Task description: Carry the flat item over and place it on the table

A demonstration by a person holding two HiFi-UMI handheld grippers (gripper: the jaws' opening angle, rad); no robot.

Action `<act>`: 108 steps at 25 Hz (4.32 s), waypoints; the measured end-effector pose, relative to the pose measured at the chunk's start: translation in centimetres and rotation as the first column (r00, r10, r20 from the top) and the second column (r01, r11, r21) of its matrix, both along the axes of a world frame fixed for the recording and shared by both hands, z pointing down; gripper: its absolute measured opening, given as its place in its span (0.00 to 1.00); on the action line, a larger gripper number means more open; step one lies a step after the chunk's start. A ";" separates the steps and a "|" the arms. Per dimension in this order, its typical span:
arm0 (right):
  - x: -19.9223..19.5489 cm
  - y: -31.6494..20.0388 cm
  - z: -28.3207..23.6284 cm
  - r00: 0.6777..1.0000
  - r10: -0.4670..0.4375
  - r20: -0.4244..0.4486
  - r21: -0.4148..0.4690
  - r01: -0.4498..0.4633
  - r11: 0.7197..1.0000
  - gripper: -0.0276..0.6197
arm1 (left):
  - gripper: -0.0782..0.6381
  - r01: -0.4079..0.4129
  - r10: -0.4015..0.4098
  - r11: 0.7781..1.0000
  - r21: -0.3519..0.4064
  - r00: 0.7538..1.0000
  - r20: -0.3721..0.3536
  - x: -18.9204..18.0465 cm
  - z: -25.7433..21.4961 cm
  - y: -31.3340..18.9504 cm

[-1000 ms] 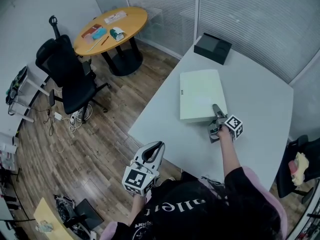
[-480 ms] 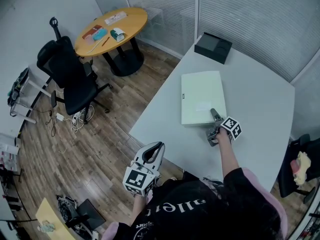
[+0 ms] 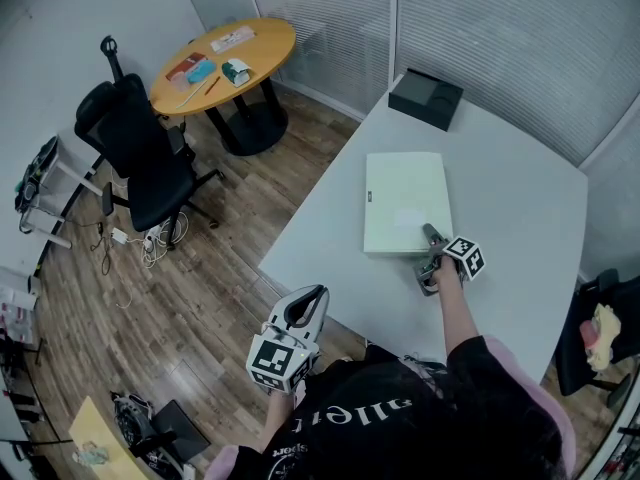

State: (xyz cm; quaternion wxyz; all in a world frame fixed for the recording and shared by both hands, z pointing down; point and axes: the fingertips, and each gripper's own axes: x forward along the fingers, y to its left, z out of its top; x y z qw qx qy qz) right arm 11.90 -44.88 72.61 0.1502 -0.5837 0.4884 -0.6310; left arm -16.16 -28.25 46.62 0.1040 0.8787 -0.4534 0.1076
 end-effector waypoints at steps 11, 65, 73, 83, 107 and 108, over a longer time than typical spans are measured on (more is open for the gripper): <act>0.7 2.3 0.2 0.995 0.087 0.041 -0.124 -0.082 0.989 0.70 | 0.16 0.023 -0.023 1.000 0.004 1.000 -0.005 -0.7 0.1 0.0; -17.3 23.4 -22.8 0.580 -0.429 -0.693 0.388 0.801 0.456 0.37 | 0.16 -0.181 0.177 0.983 -0.042 0.981 -0.080 -0.5 2.0 11.6; -18.0 25.0 -23.2 0.576 -0.422 -0.700 0.386 0.802 0.455 0.21 | 0.16 -0.214 0.211 0.977 -0.016 0.972 -0.102 0.2 1.5 13.1; -16.8 27.5 -24.8 0.576 -0.402 -0.712 0.405 0.805 0.435 0.14 | 0.16 -0.205 0.207 0.978 0.027 0.975 -0.079 0.8 -0.3 14.4; -3.2 47.7 -25.6 0.656 -0.258 -0.709 0.466 0.711 0.527 0.11 | 0.16 -0.432 0.433 0.901 0.047 0.901 -0.009 17.2 -1.9 32.7; -3.2 48.6 -25.5 0.656 -0.259 -0.709 0.466 0.712 0.525 0.11 | 0.16 -0.434 0.434 0.900 0.044 0.901 -0.005 17.4 -1.8 33.5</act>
